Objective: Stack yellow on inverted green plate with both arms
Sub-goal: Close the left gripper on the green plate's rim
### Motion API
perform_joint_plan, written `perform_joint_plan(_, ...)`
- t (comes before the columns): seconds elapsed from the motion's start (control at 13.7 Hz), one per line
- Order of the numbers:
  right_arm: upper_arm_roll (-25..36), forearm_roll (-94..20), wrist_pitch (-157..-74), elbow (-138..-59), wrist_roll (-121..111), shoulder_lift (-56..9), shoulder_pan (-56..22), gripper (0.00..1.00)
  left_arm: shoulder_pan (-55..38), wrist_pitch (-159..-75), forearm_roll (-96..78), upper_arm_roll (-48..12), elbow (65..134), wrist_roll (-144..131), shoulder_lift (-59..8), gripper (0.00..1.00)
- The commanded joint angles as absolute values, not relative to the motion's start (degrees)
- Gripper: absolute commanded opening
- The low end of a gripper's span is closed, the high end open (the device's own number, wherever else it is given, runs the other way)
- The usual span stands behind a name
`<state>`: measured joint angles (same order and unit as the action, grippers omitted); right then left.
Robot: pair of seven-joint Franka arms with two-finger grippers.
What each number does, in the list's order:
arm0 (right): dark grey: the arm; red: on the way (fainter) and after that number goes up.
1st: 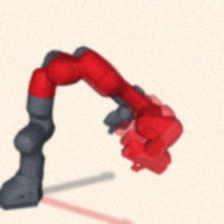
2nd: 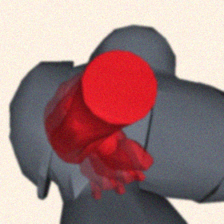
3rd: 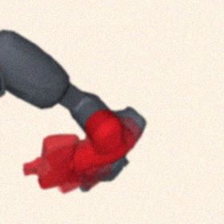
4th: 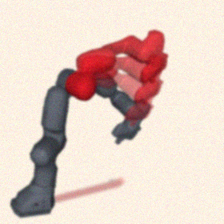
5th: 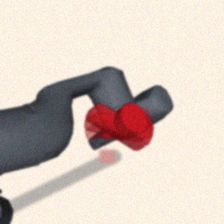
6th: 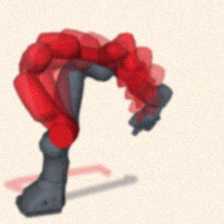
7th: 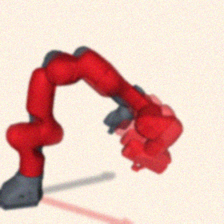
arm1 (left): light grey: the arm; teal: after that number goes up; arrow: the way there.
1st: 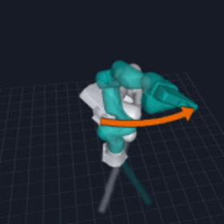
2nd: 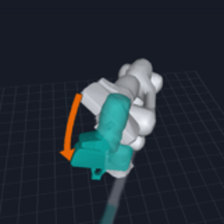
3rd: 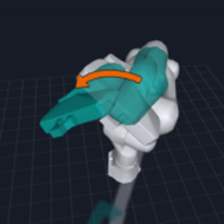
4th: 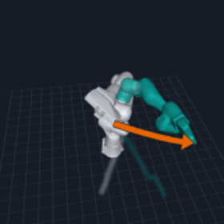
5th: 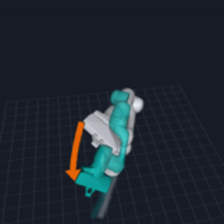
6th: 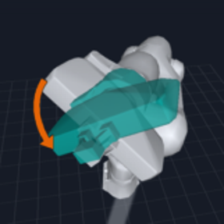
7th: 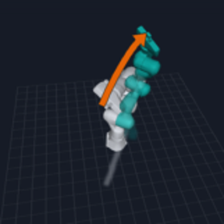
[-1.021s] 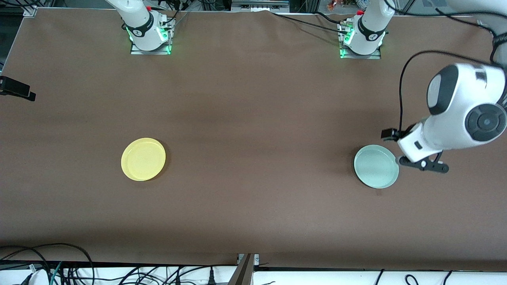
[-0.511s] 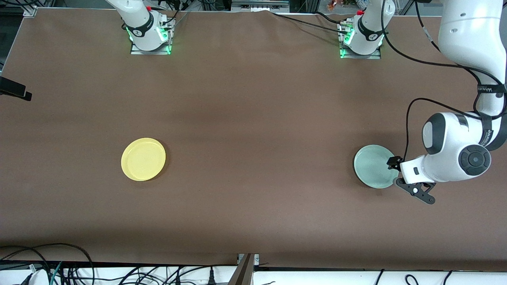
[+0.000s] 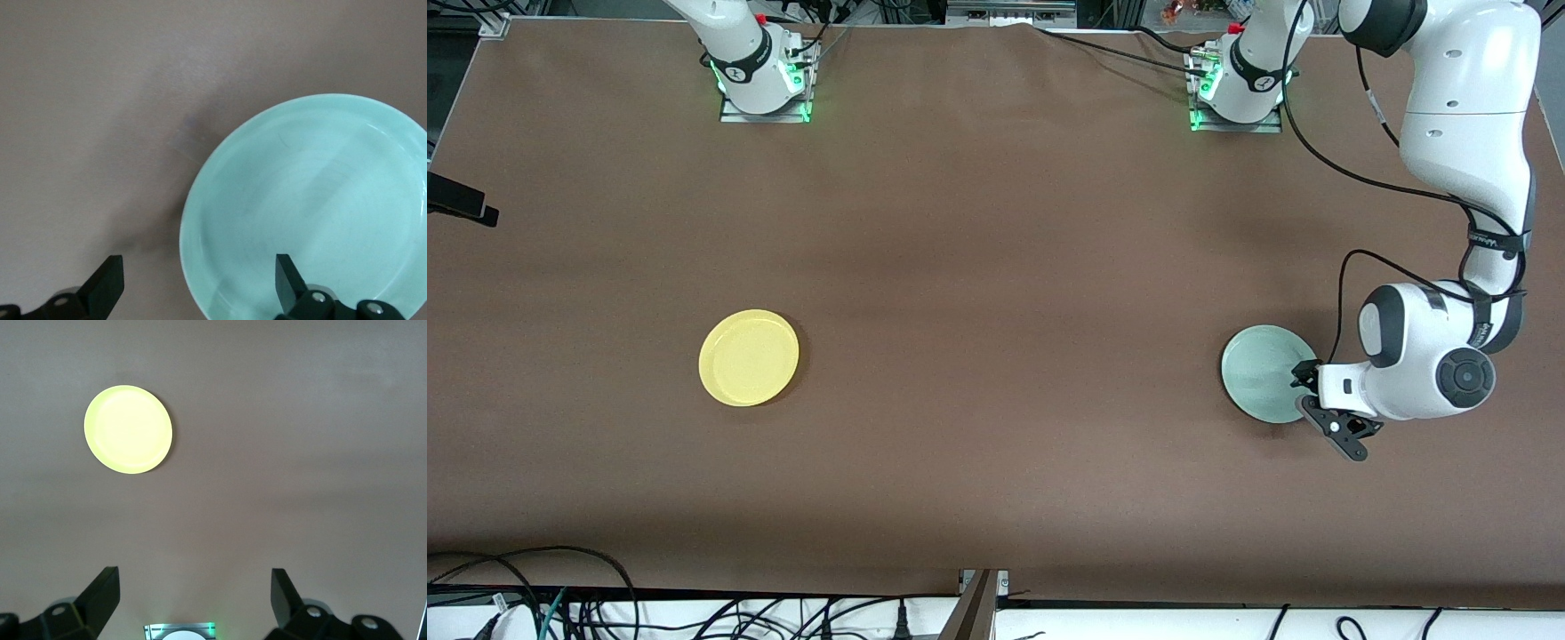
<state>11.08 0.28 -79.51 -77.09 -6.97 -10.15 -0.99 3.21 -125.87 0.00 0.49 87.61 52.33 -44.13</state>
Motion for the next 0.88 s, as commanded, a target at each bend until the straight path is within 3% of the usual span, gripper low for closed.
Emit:
perform_joint_plan(0.0,10.9,0.2,-78.9,-76.3,-6.5,-10.4,-0.7,1.0,3.6,-126.4,-1.1,0.4,89.1,54.9,-43.8,1.0)
perform_joint_plan(0.07,10.9,0.2,-78.9,-76.3,-6.5,-10.4,-0.7,1.0,4.0,-126.3,-1.1,0.4,89.4,54.9,-43.9,1.0)
perform_joint_plan(0.22,10.9,0.2,-78.9,-76.3,-6.4,-10.4,-0.6,1.0,4.2,-126.3,-1.1,0.3,90.0,56.2,-43.9,0.61)
perform_joint_plan(0.51,10.9,0.2,-78.9,-76.3,-6.5,-10.4,-0.7,1.0,4.8,-126.7,-0.8,0.4,89.9,56.4,-44.3,0.0)
perform_joint_plan(0.8,10.9,0.2,-79.2,-76.3,-6.5,-10.4,-0.7,1.0,4.6,-126.0,-0.7,0.4,89.8,57.1,-43.7,0.0)
